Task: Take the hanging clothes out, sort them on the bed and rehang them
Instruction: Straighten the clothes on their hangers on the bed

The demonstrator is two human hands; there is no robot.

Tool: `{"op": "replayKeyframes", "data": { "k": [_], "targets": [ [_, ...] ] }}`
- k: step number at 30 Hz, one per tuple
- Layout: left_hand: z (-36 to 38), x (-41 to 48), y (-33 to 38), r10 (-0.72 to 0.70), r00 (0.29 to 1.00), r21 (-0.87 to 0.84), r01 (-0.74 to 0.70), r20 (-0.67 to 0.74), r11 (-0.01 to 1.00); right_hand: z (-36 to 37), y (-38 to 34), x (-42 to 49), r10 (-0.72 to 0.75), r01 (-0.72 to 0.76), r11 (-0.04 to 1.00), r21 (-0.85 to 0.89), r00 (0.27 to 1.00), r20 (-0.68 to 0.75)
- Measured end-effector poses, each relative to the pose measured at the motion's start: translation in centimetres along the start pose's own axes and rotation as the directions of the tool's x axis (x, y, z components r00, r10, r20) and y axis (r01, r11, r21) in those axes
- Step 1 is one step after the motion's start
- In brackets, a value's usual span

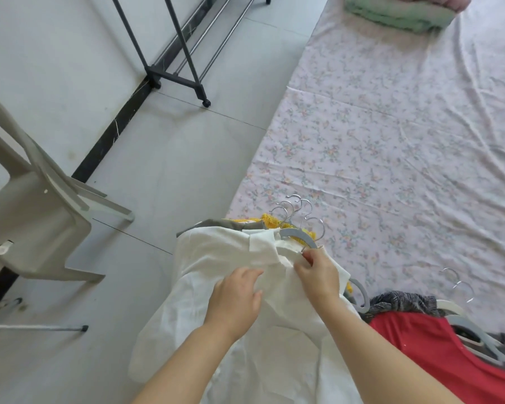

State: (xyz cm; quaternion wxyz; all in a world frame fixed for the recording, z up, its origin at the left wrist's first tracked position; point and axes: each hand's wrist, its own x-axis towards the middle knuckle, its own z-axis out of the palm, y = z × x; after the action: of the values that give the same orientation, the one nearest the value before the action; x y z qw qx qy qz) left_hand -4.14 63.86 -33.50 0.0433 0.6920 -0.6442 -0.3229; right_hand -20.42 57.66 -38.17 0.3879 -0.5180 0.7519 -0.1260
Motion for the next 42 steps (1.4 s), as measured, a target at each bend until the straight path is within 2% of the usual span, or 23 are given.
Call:
{"op": "replayKeyframes", "data": {
  "k": [6,13,17,20,23,25,27,31,34,37,40,42],
  "targets": [
    [-3.7,-2.2,3.7,0.12,0.978,0.003,-0.121,-0.169,0.993,-3.8,-1.9,-8.0,-0.138,0.138,0.986,0.092,0.99,-0.012],
    [-6.3,-8.0,6.3,0.279,0.955,0.179,-0.259,-0.102,0.949,-8.7,-3.2,-16.6,-0.189,0.2,0.94,0.276,0.98,-0.067],
    [-7.3,-10.7,7.2,0.37,0.925,0.18,-0.351,-0.089,0.919,-10.6,-3.0,-20.6,-0.212,0.239,0.917,0.319,0.97,-0.117],
    [-7.9,-12.3,8.0,0.468,0.879,0.186,-0.447,-0.091,0.875,-11.7,-2.9,-23.8,-0.214,0.279,0.907,0.316,0.951,-0.223],
    [-8.1,-14.3,8.7,0.625,0.77,0.207,-0.595,-0.131,0.777,-11.9,-2.3,-27.2,-0.182,0.286,0.91,0.299,0.926,-0.331],
    [-7.9,-16.3,8.5,0.681,0.716,0.168,-0.66,-0.153,0.732,-11.5,-1.7,-29.7,-0.15,0.277,0.919,0.28,0.903,-0.402],
    [-7.6,-18.2,8.3,0.69,0.71,0.114,-0.681,-0.141,0.724,-10.8,-1.0,-32.3,-0.126,0.277,0.926,0.256,0.867,-0.482],
    [-6.5,-22.3,9.2,0.767,0.616,0.078,-0.768,-0.182,0.635,-10.1,1.1,-37.2,-0.133,0.254,0.962,0.096,0.75,-0.649],
    [-5.6,-25.7,11.0,0.808,0.555,0.042,-0.818,-0.199,0.573,-10.4,3.5,-41.4,-0.139,0.197,0.98,0.001,0.698,-0.702],
    [-3.8,-28.8,12.8,0.819,0.551,0.005,-0.829,-0.161,0.559,-11.1,6.3,-45.2,-0.132,0.143,0.988,-0.051,0.652,-0.747],
    [-1.2,-31.9,14.6,0.779,0.625,-0.125,-0.777,-0.045,0.616,-12.2,9.1,-48.8,-0.036,0.103,0.994,0.038,0.627,-0.778],
    [0.9,-34.1,16.0,0.79,0.614,-0.128,-0.783,-0.001,0.608,-12.9,11.3,-51.6,-0.004,0.087,0.994,0.061,0.598,-0.802]
  ]
}}
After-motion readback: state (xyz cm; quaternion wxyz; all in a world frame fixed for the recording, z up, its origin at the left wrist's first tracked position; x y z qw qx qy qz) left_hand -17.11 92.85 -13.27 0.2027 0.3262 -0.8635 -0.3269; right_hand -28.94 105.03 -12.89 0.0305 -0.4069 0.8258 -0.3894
